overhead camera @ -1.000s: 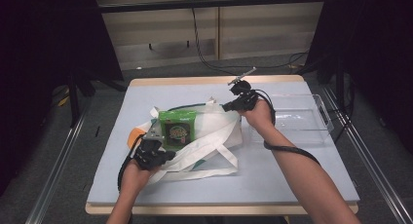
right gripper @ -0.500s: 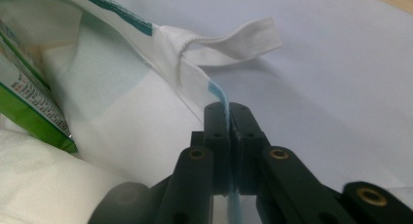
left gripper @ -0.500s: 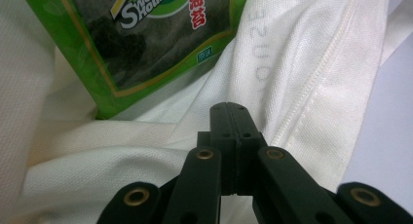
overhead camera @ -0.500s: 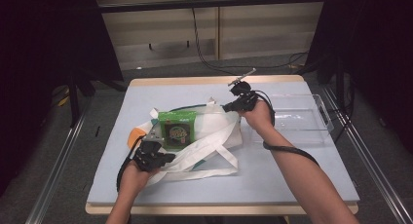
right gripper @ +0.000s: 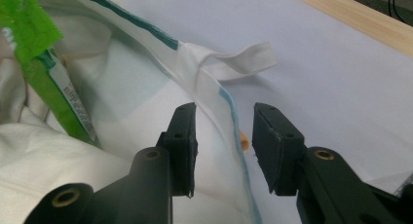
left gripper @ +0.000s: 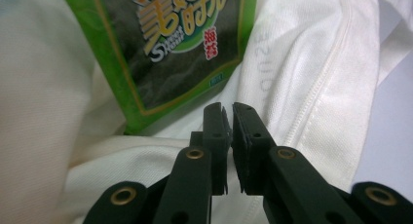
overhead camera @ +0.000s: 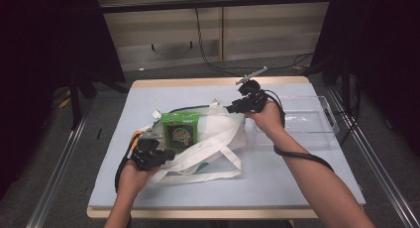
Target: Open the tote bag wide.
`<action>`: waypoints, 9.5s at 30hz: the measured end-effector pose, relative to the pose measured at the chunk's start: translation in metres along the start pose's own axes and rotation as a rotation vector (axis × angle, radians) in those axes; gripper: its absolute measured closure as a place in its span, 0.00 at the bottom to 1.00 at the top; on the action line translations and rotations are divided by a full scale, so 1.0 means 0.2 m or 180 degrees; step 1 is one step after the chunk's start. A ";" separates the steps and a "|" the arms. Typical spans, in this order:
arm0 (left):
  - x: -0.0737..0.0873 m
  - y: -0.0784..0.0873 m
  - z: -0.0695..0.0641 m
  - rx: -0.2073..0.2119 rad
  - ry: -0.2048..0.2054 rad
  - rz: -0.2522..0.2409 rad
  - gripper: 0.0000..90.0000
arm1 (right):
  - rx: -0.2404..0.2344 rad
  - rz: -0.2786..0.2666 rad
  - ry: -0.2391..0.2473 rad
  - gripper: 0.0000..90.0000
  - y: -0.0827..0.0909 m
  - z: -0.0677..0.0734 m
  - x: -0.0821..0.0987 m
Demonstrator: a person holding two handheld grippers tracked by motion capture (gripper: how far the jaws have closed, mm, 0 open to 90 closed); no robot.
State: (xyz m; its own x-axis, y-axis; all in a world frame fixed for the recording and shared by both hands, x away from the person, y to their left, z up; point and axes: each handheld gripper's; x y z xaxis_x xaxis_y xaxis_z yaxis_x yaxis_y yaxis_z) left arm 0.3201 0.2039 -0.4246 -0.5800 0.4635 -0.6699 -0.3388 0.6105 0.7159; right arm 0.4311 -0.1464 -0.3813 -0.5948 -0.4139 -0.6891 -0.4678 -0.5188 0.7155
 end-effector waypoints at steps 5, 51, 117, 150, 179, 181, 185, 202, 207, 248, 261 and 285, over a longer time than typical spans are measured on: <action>-0.03 0.05 0.02 -0.0056 0.0010 -0.0075 0.92 | -0.0017 0.0012 0.0092 0.71 0.02 0.04 0.00; -0.14 0.11 0.13 -0.0397 0.0212 0.0001 1.00 | -0.0592 0.0270 0.0390 1.00 -0.22 0.33 0.15; -0.09 -0.05 0.39 -0.0735 0.0689 0.0022 1.00 | -0.0684 0.0310 0.0335 1.00 -0.28 0.37 0.37; -0.17 0.12 0.16 -0.0432 0.0459 -0.0193 0.56 | -0.0608 0.0223 0.0239 0.59 -0.19 0.31 0.26; -0.16 0.13 0.08 -0.0398 0.0344 -0.0212 0.22 | -0.0762 0.0292 0.0660 0.27 -0.22 0.38 -0.03; -0.16 0.12 0.08 -0.0383 0.0368 -0.0216 0.21 | -0.0750 0.0317 0.0687 0.27 -0.23 0.39 -0.05; -0.16 0.10 0.08 -0.0349 0.0370 -0.0239 0.19 | -0.0769 0.0322 0.0762 0.33 -0.25 0.43 -0.09; -0.14 0.07 0.08 -0.0329 0.0352 -0.0173 0.22 | -0.0776 0.0331 0.0732 0.50 -0.29 0.45 -0.17; -0.13 0.08 0.10 -0.0334 0.0362 -0.0138 0.22 | -0.0801 0.0325 0.0729 0.57 -0.31 0.46 -0.17; -0.20 0.08 0.13 -0.0468 0.0501 -0.0585 0.82 | -0.0908 0.0139 0.0915 0.81 -0.18 0.42 -0.04; -0.26 0.03 0.11 -0.0522 0.0341 -0.0546 0.81 | -0.0908 0.0212 0.1032 0.80 -0.15 0.42 -0.01; -0.25 0.03 0.04 -0.0510 0.0154 -0.0522 0.62 | -0.0872 0.0474 0.0971 0.78 -0.16 0.42 0.01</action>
State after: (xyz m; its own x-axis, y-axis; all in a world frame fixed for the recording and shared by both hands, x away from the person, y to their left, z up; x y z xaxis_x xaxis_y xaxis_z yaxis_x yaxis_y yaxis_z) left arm 0.3534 0.1893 -0.3882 -0.5411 0.3329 -0.7723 -0.5424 0.5636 0.6230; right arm 0.3903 -0.0670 -0.3957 -0.4031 -0.6800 -0.6124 -0.1764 -0.5989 0.7811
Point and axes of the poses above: each handheld gripper's, and its own axes: y roughly backward along the jaws, x roughly out of its underside, z roughly to its left, and after that the axes turned 3 degrees about x, right-handed
